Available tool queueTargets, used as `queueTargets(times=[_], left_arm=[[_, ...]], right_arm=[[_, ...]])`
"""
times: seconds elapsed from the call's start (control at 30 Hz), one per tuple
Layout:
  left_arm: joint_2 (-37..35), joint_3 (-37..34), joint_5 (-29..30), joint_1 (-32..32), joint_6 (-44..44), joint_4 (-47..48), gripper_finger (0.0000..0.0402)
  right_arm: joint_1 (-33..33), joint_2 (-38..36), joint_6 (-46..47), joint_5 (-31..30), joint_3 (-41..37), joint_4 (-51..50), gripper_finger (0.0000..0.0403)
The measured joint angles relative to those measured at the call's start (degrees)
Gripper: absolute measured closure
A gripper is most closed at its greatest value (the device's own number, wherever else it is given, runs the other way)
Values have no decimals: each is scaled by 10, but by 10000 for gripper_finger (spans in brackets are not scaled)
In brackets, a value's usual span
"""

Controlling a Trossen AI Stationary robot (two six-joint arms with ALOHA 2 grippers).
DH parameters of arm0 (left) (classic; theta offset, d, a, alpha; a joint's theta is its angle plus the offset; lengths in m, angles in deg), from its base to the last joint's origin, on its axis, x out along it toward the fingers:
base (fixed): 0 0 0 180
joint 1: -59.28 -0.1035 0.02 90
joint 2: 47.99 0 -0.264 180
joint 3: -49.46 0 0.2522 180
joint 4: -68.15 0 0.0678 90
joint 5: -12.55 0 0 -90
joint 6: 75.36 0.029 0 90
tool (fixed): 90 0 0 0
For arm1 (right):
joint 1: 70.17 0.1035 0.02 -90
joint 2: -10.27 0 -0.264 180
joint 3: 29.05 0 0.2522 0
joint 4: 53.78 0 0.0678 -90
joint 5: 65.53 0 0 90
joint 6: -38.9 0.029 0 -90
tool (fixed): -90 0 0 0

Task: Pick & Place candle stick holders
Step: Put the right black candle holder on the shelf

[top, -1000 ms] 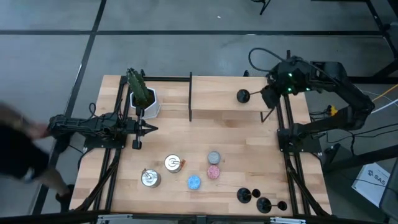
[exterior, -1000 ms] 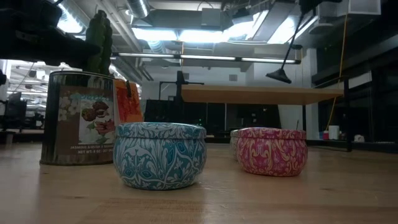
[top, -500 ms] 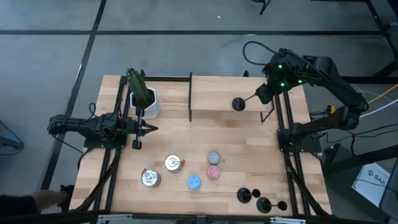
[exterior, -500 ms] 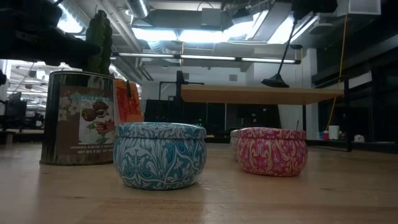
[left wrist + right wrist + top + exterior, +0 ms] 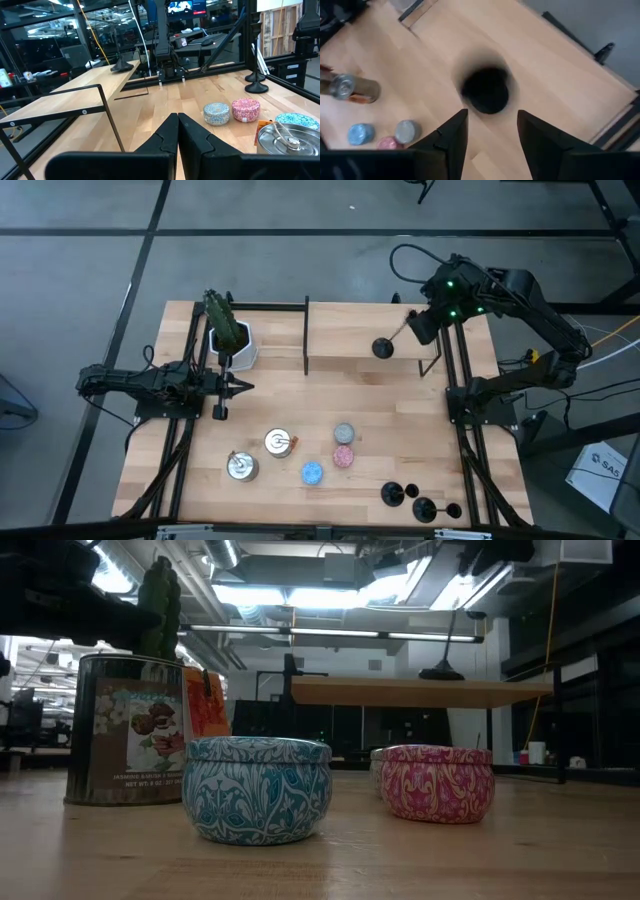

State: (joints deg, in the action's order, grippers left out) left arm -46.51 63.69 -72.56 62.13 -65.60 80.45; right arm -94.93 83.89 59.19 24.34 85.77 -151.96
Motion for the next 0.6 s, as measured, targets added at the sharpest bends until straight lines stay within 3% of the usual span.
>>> queueTargets(times=[0.6], left_arm=[[0, 0, 0, 0, 0, 0, 398]], right_arm=[[0, 0, -1, -13, 0, 3, 226]])
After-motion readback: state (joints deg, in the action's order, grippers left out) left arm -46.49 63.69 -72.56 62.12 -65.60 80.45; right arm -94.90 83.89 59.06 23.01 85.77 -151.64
